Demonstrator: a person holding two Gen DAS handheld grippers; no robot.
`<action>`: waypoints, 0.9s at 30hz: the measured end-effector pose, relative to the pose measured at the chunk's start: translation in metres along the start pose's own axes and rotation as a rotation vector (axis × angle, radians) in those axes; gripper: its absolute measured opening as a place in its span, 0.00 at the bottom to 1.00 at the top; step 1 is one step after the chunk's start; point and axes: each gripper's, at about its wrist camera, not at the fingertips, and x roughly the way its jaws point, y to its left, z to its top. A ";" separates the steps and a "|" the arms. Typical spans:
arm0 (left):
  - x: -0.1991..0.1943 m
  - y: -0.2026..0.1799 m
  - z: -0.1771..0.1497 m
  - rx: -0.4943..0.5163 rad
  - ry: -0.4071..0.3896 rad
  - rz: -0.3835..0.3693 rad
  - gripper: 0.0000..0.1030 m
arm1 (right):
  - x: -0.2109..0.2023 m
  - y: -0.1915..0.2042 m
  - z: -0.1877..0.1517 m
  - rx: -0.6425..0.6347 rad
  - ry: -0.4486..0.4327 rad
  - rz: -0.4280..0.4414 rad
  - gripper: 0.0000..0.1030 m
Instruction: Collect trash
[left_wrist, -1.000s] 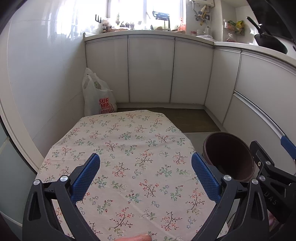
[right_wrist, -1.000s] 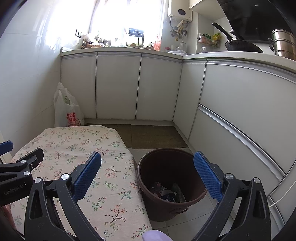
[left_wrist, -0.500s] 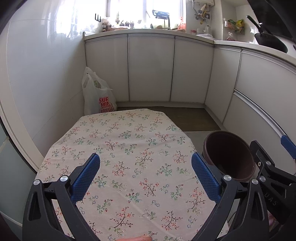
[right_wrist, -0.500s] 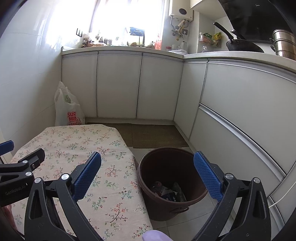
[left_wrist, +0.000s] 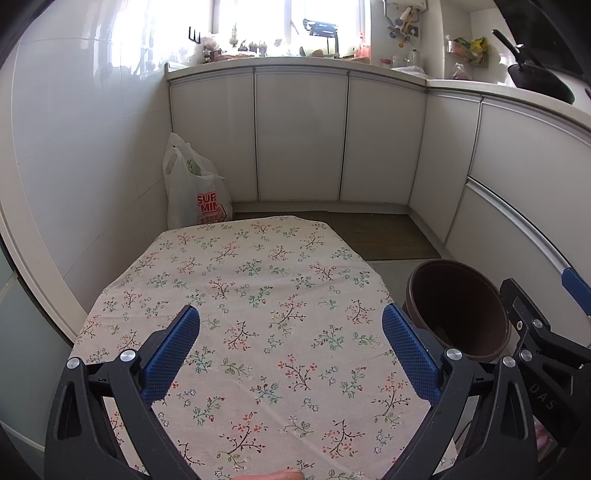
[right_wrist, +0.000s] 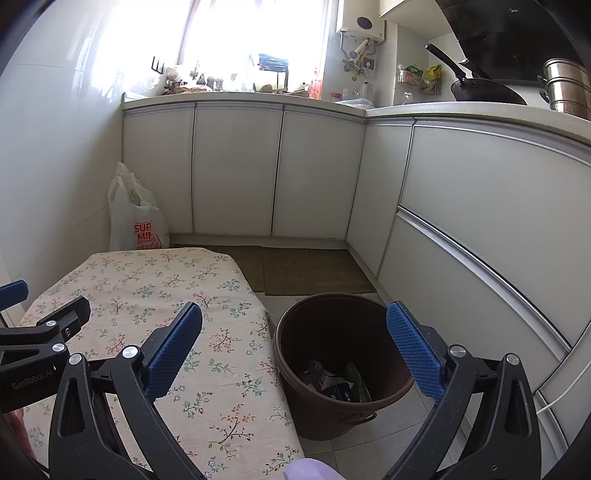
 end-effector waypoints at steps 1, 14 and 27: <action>0.000 0.000 0.000 0.001 -0.001 0.000 0.93 | 0.000 0.000 0.000 0.000 0.001 0.000 0.93; 0.000 0.000 0.000 0.002 -0.001 0.000 0.93 | 0.000 0.000 0.001 0.000 0.003 0.000 0.93; 0.000 0.001 -0.001 0.002 -0.001 0.000 0.93 | 0.000 -0.001 0.000 -0.004 0.009 0.000 0.93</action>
